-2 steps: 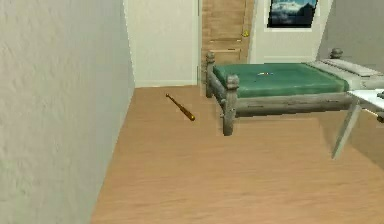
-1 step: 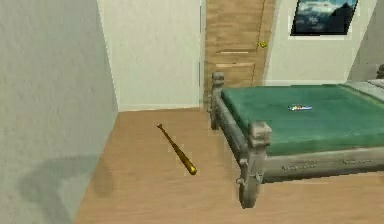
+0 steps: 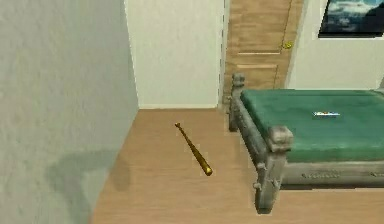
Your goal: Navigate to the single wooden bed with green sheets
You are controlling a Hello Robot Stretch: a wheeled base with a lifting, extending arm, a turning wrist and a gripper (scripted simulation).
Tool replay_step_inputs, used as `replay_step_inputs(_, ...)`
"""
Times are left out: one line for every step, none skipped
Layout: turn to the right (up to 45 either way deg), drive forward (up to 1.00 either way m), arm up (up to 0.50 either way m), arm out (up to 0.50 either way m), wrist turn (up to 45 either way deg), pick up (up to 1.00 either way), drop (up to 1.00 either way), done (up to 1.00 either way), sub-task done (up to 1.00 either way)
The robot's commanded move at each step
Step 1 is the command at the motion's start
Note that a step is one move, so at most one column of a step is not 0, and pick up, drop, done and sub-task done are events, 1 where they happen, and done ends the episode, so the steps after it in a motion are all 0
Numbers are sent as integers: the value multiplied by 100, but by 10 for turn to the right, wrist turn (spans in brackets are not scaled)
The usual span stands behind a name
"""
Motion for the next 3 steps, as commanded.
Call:
replay_step_inputs(0, 45, 0, 0, 0, 0, 0, 0, 0)
replay_step_inputs(450, 0, 0, 0, 0, 0, 0, 0, 0)
replay_step_inputs(0, 0, 0, 0, 0, 0, 0, 100, 0)
